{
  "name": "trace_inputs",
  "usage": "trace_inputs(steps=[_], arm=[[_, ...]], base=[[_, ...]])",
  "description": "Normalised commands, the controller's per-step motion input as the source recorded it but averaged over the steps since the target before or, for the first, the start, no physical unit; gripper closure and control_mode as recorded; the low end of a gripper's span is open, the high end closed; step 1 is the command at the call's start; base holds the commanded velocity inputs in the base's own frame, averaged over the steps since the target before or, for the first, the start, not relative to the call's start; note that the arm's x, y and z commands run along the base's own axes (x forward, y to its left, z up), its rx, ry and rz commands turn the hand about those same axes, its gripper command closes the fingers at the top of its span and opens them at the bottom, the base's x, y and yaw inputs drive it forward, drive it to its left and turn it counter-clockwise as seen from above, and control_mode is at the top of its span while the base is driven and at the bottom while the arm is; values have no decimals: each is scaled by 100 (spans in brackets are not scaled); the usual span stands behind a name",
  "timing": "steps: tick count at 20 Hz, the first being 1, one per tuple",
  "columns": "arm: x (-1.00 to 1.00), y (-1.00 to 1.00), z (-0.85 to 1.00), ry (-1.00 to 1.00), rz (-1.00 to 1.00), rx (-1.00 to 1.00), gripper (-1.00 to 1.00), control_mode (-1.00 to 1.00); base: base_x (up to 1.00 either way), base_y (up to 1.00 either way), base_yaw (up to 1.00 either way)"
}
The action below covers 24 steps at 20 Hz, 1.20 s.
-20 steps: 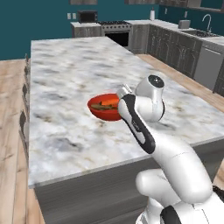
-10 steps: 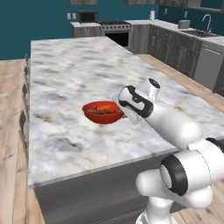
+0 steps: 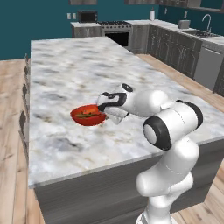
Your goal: The microwave is finished heating the fish and carrot. Take the bowl containing the food and place it on the dining counter.
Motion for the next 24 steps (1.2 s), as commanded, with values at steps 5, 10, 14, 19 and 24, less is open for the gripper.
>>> trace_inputs(steps=[5,10,14,19,24], arm=[[95,51,-77,0,0,-20,100,-100],[70,37,-49,-3,-1,-14,100,-100],[15,8,-2,1,-5,-1,-100,-100],[-46,0,84,-2,-20,4,-100,-100],[-91,-14,100,-6,-22,6,-100,-100]], base=[[0,0,0],[0,0,0],[0,0,0],[0,0,0],[0,0,0]])
